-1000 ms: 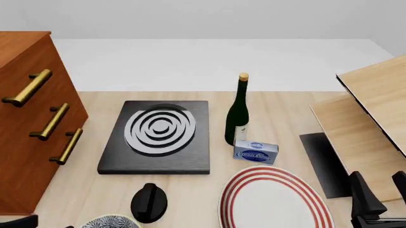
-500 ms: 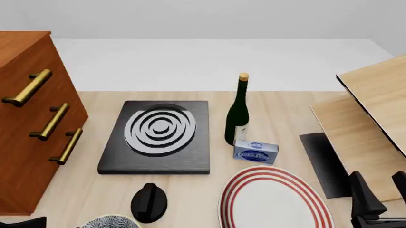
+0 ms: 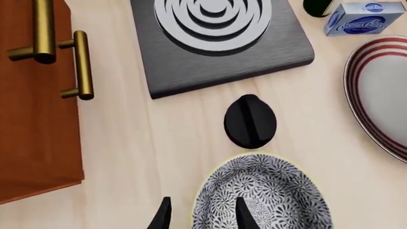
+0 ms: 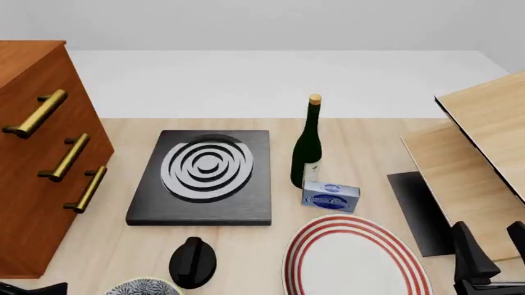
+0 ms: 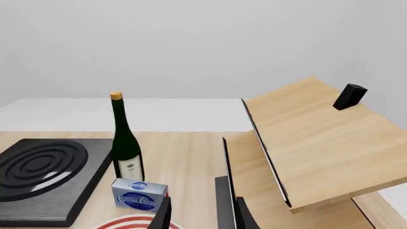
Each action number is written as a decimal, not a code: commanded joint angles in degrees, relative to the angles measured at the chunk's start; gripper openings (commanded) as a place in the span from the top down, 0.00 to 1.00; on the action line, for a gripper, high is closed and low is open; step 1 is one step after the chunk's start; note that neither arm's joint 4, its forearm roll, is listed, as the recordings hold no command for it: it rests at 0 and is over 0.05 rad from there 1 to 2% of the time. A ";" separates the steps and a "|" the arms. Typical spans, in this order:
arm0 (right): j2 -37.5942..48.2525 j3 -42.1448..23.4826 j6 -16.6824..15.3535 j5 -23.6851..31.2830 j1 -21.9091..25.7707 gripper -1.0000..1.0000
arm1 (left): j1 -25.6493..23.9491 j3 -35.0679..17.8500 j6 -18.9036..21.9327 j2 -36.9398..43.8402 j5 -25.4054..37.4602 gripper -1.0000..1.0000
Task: Pick up the akita bowl and put it on the plate.
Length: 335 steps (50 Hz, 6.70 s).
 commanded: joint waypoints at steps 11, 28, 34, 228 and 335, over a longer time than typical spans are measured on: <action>0.02 0.00 0.01 0.01 0.00 0.00 | -1.15 2.91 -0.10 0.48 -1.84 0.00; 0.02 0.00 0.02 0.01 0.00 0.00 | -0.77 5.20 1.19 1.02 -3.54 0.00; -0.01 0.00 0.00 0.00 -0.01 0.00 | -0.74 5.93 1.21 1.75 -4.57 0.00; -0.02 0.00 0.00 -0.01 -0.01 0.00 | -9.83 -10.11 -3.30 -2.28 2.57 1.00; 0.03 0.00 0.02 0.01 0.02 0.00 | -47.67 -39.63 -24.11 74.97 -38.10 1.00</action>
